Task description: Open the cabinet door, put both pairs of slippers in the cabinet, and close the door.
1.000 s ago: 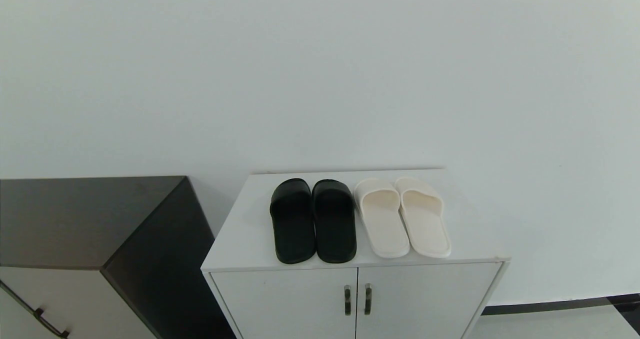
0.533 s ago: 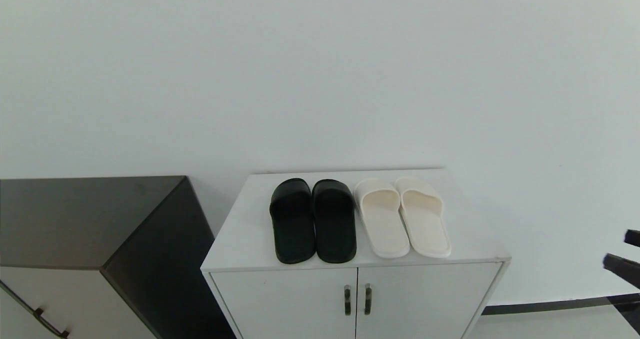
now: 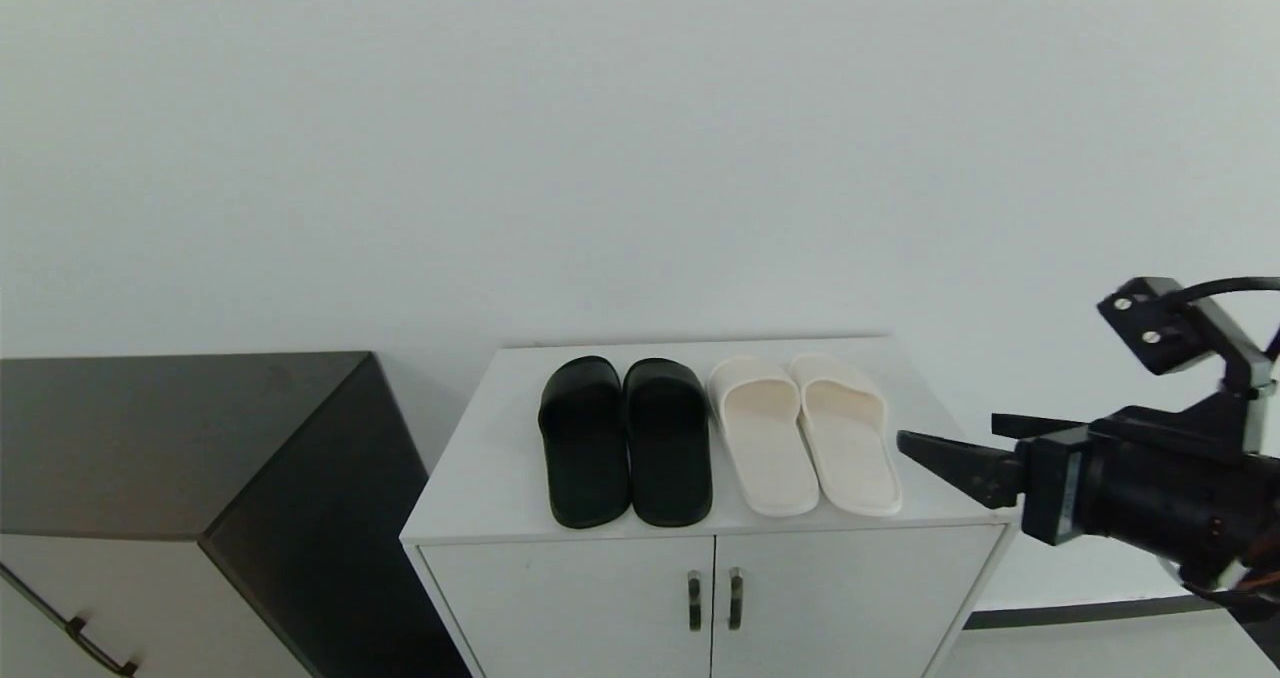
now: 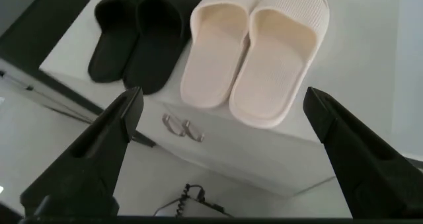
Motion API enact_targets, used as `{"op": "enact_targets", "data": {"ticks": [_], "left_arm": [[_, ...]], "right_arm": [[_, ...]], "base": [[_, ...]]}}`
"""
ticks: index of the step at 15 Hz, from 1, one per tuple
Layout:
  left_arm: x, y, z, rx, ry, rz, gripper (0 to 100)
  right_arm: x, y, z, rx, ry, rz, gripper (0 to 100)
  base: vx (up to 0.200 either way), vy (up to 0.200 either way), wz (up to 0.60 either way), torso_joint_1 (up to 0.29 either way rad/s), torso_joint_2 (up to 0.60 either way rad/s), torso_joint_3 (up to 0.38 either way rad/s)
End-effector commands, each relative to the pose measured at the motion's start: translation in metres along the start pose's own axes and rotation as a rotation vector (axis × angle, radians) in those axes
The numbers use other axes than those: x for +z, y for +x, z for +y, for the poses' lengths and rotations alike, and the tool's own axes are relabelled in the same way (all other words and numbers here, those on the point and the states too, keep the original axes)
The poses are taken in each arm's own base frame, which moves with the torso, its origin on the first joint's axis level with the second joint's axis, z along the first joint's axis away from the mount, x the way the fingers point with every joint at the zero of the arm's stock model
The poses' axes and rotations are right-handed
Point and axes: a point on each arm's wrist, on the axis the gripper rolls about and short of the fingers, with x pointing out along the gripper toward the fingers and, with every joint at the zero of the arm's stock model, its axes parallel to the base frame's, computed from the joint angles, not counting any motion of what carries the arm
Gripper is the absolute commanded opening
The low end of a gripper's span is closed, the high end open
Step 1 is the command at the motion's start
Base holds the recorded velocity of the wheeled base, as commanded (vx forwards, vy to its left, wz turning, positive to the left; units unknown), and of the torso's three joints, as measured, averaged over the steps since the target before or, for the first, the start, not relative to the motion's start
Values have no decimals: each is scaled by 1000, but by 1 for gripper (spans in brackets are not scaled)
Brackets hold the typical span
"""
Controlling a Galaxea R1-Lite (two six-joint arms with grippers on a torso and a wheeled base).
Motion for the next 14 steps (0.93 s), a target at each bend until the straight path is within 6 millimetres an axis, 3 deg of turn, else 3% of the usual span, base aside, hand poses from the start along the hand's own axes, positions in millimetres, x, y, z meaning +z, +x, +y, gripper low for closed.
{"op": "enact_targets", "data": {"ticks": [1,5,7,11,14], "left_arm": [[0,0,0,0,-3,2,0],[0,0,0,0,-1,2,0],[0,0,0,0,-1,2,0],[0,0,0,0,-3,2,0],[0,0,0,0,-4,2,0]], "right_arm": [[-16,45,9,-38,5,76,100],[-41,101,11,-238,-22,53,100],[-49,122,15,-244,-38,8,100],[-56,160,30,-295,-49,-21,100],[-55,174,32,-316,-43,-36,100]], "base": [[0,0,0,0,0,0],[0,0,0,0,0,0],[0,0,0,0,0,0],[0,0,0,0,0,0],[0,0,0,0,0,0]]}}
